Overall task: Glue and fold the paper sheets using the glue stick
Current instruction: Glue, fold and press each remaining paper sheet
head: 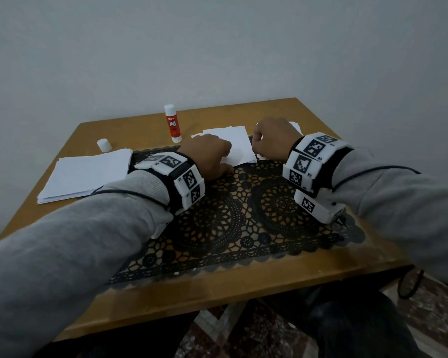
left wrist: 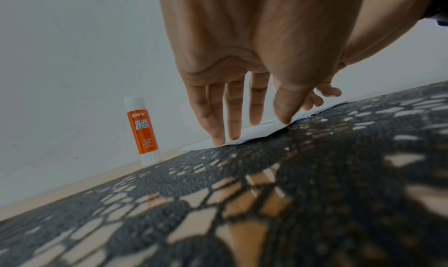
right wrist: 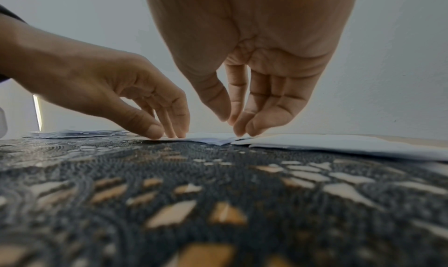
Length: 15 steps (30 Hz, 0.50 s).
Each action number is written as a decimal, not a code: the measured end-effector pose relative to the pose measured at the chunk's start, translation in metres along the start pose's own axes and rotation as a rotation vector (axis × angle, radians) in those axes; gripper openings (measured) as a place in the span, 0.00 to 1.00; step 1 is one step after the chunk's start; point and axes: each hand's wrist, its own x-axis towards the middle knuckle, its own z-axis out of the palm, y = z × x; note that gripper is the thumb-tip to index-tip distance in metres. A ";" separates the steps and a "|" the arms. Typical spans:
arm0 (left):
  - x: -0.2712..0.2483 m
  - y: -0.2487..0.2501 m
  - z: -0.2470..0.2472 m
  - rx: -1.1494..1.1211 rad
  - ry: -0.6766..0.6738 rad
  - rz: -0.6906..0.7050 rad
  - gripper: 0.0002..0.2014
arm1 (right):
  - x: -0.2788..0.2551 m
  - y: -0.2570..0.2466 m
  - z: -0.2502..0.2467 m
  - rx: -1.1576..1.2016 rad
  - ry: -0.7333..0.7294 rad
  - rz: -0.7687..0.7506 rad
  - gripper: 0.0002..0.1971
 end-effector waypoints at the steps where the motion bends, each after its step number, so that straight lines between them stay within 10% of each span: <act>1: 0.000 0.001 -0.001 0.000 -0.013 0.003 0.21 | 0.000 0.000 0.000 -0.003 -0.003 0.005 0.09; 15: -0.007 0.013 -0.008 0.133 0.046 0.004 0.14 | 0.002 0.001 0.001 -0.011 -0.002 0.002 0.09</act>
